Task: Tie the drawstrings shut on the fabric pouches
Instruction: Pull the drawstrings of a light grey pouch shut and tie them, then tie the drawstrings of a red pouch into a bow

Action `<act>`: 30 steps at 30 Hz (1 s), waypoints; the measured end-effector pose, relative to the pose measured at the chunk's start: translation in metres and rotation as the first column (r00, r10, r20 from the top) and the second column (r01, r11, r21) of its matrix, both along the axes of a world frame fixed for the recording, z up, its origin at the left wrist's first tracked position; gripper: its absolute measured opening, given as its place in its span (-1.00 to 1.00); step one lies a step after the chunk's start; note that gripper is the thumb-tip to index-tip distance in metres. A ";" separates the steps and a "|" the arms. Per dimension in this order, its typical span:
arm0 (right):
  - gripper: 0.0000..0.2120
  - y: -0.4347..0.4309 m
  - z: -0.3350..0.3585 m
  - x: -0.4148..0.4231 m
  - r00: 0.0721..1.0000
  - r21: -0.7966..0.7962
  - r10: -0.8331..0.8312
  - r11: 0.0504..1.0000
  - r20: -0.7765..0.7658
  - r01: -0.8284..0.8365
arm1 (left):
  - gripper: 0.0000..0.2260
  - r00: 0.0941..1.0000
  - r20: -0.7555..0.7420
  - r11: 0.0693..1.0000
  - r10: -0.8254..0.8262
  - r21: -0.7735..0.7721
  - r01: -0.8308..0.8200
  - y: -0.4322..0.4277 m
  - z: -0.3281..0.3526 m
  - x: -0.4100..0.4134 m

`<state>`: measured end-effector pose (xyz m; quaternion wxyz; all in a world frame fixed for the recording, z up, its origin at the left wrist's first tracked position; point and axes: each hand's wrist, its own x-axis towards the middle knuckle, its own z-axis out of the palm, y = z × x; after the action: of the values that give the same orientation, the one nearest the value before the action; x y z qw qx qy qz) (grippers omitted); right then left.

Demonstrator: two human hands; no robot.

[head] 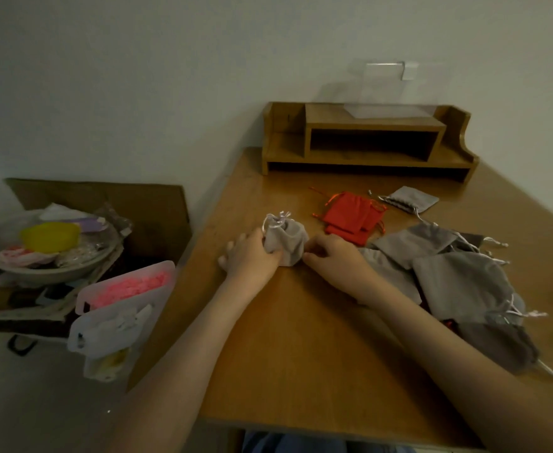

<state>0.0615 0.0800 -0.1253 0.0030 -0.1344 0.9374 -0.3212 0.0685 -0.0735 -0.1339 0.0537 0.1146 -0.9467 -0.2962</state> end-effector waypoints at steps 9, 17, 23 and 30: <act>-0.79 -0.014 0.006 -0.010 0.998 -0.042 0.059 0.997 -0.021 -0.060 | -0.63 0.981 0.179 0.958 0.068 0.265 -0.114 -0.004 0.009 -0.017; -0.53 0.016 0.004 -0.034 0.983 0.392 -0.156 0.902 -0.095 0.181 | -0.55 0.943 0.103 0.940 0.317 -0.163 -0.299 -0.033 0.019 -0.027; -0.50 0.024 -0.006 -0.045 0.986 0.465 -0.158 0.877 0.042 0.121 | -0.22 0.954 -0.189 0.949 0.232 -0.168 -0.265 -0.011 0.005 -0.011; -0.50 0.025 -0.008 -0.046 0.985 0.463 -0.162 0.879 0.060 0.116 | -0.44 0.899 -0.433 0.943 -0.060 -0.321 -0.092 0.008 -0.001 0.002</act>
<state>0.0153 0.1048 -0.1333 0.0570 -0.0465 0.9926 -0.0970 0.0710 -0.0659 -0.1348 0.2856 0.0424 -0.9457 -0.1493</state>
